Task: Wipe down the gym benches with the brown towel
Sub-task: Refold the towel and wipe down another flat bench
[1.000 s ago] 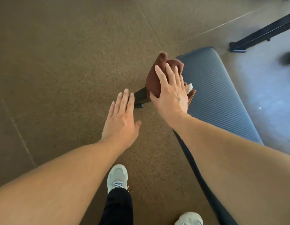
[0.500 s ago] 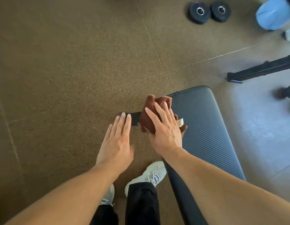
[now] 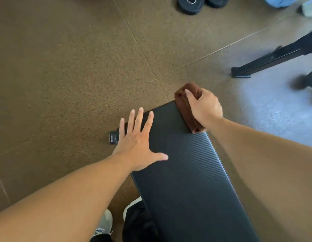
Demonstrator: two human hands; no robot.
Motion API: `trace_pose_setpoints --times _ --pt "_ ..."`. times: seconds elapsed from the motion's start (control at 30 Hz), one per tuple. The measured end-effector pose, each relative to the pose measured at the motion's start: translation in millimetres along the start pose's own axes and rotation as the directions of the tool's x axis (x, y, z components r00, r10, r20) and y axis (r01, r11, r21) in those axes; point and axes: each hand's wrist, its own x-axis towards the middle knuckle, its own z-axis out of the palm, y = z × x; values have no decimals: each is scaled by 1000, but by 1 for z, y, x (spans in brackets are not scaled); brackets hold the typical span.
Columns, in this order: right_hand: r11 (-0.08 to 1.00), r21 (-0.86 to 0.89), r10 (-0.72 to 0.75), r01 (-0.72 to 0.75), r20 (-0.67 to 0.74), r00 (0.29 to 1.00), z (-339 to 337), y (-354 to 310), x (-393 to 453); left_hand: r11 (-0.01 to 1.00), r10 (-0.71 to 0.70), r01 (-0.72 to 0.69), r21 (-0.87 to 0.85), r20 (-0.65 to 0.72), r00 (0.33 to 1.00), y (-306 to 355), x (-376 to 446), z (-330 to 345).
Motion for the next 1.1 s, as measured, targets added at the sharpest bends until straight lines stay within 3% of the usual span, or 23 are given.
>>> trace_pose_setpoints --times 0.07,0.13,0.23,0.3,0.43,0.53,0.63,0.8,1.0,1.1 --pt "972 135 175 -193 135 975 -3 30 0 994 -64 52 100 127 990 11 12 0" --pt "888 295 274 -352 273 922 2 50 -13 984 -134 112 135 164 977 14 16 1" --pt "783 465 300 -414 301 905 5 60 -31 979 -170 143 147 191 967 18 15 0" --pt "778 509 284 -368 237 929 4 59 -41 976 -187 156 154 211 959 21 15 -3" --pt "924 359 150 -133 -20 988 12 50 -86 976 -175 143 166 199 964 21 14 -8" --pt "942 330 -31 68 -116 993 28 52 -125 984 -113 83 159 186 976 18 11 -9" --pt "946 231 -202 227 -126 971 55 52 -173 984 -19 -14 177 180 984 7 5 -18" --pt "941 125 -304 314 -98 948 115 37 -271 873 156 -243 423 231 960 -30 -45 2" --pt "969 31 -239 246 -153 959 146 36 -326 822 314 -321 470 95 945 -42 -127 82" --pt "969 7 -241 245 -156 958 153 54 -349 761 438 -412 501 71 896 -45 -139 105"
